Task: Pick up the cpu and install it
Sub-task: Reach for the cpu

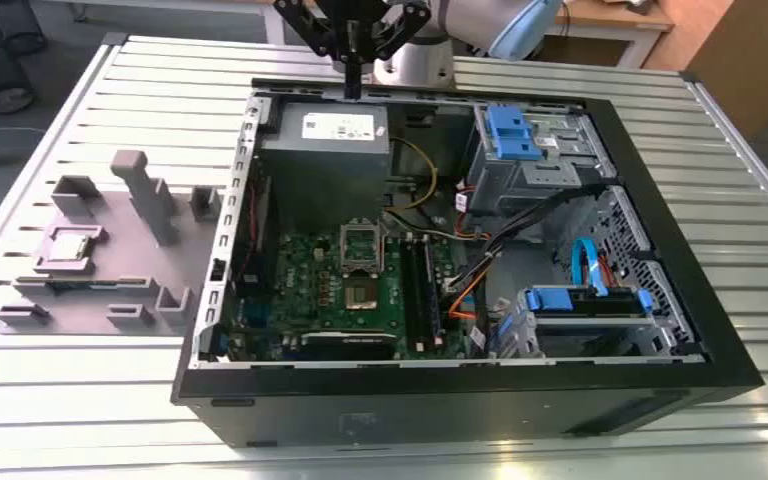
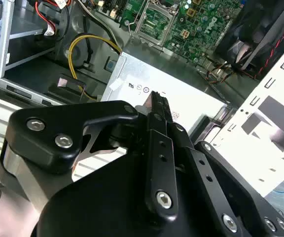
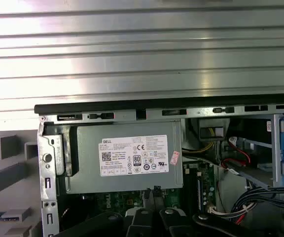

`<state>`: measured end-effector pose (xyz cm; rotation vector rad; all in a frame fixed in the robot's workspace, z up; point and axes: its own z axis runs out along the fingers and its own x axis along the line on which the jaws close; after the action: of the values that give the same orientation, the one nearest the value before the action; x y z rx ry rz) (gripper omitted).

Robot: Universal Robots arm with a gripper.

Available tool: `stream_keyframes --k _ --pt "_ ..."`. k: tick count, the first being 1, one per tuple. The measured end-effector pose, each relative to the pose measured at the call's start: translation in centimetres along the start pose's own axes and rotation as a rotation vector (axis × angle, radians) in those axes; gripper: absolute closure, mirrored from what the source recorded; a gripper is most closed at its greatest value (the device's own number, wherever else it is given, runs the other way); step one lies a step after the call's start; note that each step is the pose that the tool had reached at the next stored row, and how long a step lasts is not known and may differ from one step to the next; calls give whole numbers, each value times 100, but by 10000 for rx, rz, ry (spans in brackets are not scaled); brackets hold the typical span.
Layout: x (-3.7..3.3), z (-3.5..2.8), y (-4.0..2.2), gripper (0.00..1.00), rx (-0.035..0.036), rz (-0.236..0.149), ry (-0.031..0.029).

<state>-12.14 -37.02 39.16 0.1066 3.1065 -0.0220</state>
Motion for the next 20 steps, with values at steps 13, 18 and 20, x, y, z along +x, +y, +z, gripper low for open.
stream_keyframes --k 13,18,20 --pt "10 0 0 89 6 0 0" --pt "16 0 0 89 6 2 -1" --pt "28 -1 -2 89 6 0 -1"
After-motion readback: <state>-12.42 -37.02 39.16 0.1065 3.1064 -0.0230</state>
